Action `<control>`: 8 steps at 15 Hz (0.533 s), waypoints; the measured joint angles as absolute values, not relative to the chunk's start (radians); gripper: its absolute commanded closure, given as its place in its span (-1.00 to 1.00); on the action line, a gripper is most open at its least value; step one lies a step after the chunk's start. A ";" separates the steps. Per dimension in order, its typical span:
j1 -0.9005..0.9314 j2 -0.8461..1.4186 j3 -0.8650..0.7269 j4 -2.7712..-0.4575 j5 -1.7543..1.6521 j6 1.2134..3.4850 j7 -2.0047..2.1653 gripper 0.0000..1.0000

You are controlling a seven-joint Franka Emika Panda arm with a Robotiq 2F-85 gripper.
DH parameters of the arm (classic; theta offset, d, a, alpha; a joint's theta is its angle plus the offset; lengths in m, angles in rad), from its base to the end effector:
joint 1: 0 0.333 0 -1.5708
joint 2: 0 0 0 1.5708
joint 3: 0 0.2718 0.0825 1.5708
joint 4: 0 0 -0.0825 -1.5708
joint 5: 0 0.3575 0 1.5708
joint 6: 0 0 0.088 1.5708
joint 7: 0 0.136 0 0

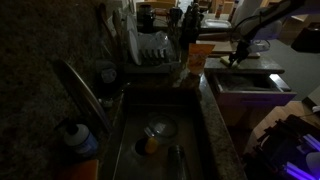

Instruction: Put the yellow sponge in the drawer

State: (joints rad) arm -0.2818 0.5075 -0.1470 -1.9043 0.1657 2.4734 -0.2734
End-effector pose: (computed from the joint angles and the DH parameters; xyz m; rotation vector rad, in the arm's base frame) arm 0.5481 -0.2468 0.1918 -3.1024 0.4076 -0.1227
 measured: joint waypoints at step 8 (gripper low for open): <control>-0.197 0.320 -0.240 -1.915 -0.073 1.972 0.093 1.00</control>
